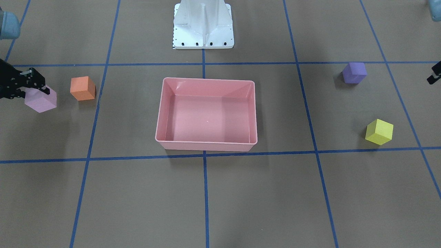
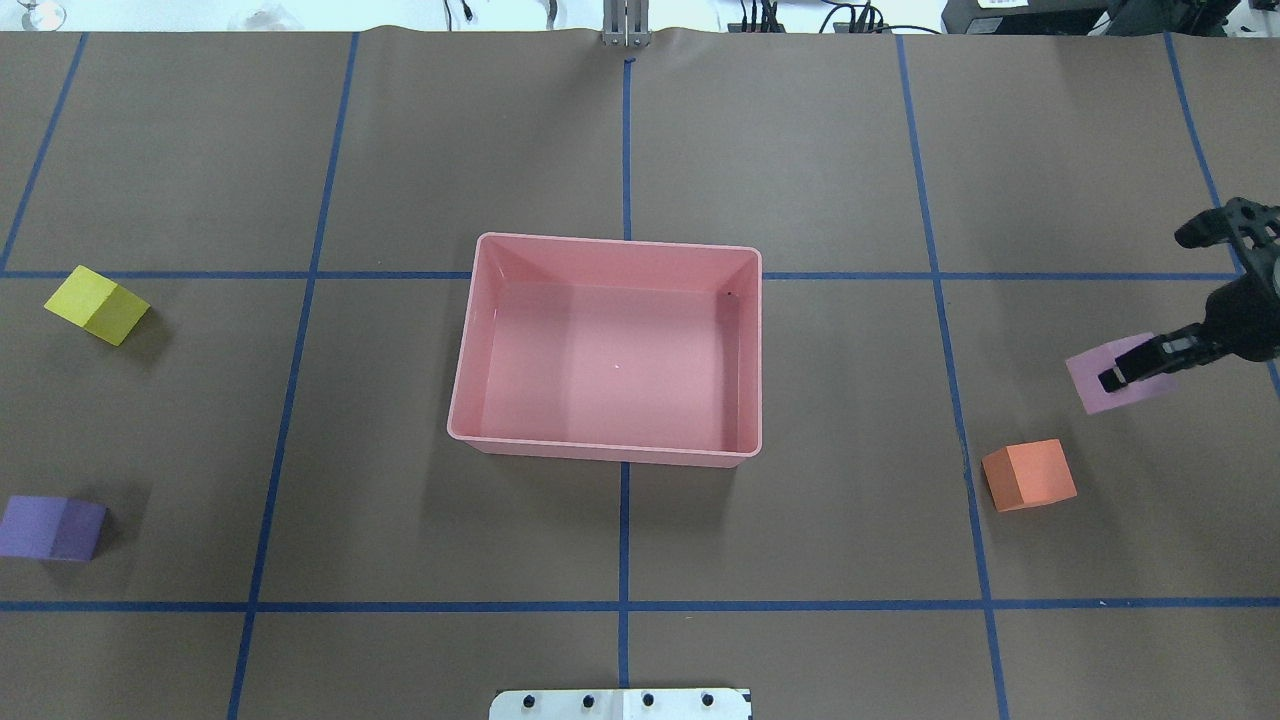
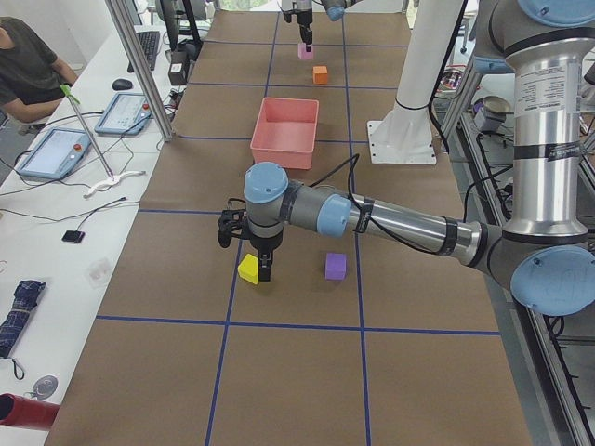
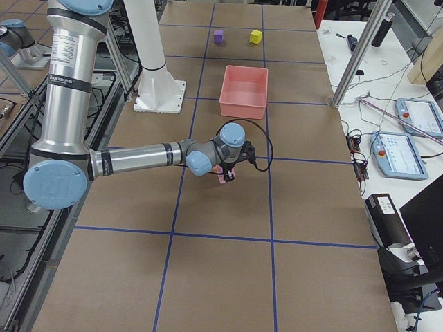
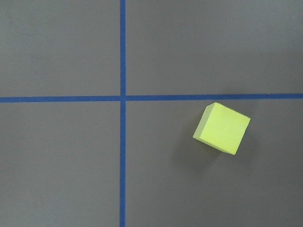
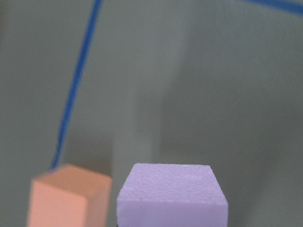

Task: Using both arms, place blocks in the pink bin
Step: 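Lower the right gripper and grasp the lavender cube, then carry the lavender cube into the pink bin with the right gripper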

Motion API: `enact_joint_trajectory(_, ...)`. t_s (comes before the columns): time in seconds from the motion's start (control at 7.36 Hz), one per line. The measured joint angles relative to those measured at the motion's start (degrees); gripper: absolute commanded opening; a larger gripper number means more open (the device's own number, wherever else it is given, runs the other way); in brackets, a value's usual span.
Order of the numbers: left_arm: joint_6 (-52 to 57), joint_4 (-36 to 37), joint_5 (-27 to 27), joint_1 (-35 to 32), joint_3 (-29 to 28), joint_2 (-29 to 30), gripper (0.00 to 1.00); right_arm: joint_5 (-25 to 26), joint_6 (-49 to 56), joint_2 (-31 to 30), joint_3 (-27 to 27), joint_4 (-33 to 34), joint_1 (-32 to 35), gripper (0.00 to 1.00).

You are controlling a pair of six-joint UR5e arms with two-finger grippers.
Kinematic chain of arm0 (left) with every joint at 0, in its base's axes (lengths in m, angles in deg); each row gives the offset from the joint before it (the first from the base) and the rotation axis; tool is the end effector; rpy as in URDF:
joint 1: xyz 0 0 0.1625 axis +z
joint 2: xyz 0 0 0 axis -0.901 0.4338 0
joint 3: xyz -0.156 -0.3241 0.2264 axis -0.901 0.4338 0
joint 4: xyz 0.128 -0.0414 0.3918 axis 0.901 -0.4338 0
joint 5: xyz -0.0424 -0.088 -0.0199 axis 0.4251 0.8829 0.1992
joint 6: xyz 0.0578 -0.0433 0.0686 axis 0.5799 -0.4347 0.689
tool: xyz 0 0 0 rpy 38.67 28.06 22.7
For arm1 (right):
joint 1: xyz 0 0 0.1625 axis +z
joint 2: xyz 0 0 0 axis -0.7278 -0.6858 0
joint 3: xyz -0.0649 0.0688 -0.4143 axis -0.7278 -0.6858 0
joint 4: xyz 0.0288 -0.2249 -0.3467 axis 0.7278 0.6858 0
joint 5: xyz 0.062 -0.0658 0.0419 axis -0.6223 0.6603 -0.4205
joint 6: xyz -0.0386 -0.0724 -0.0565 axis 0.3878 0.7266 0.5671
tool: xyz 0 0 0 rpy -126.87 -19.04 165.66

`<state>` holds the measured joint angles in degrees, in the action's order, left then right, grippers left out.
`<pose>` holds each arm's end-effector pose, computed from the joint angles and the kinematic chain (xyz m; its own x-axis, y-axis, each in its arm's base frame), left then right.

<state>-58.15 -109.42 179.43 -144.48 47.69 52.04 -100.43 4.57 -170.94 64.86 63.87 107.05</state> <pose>0.0156 -0.4609 0.5383 0.6708 -0.0890 -0.7363 0.1282 0.9917 -0.0031 -0.1845 -0.4413 0.5027 0.5141 -0.2262 0.8274 0.1616 0.9729 0.1655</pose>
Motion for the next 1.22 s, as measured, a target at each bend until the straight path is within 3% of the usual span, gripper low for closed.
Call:
enact_joint_trajectory(0.41, -12.9, -12.3, 1.0, 7.8, 0.1, -6.0, 1.00, -0.4, -20.8, 13.1, 0.9, 2.0, -5.6, 0.00)
enact_joint_trajectory(0.68, -20.1, -17.4, 1.6, 13.0, 0.0, -7.6, 1.00, 0.3, -30.6, 23.5, 1.0, 8.9, -9.1, 0.00)
enact_joint_trajectory(1.22, -29.3, -25.0, -0.5, 21.0, 0.1, -10.3, 1.00, 13.0, -46.7, 37.2, -2.9, 14.3, -21.5, 0.00)
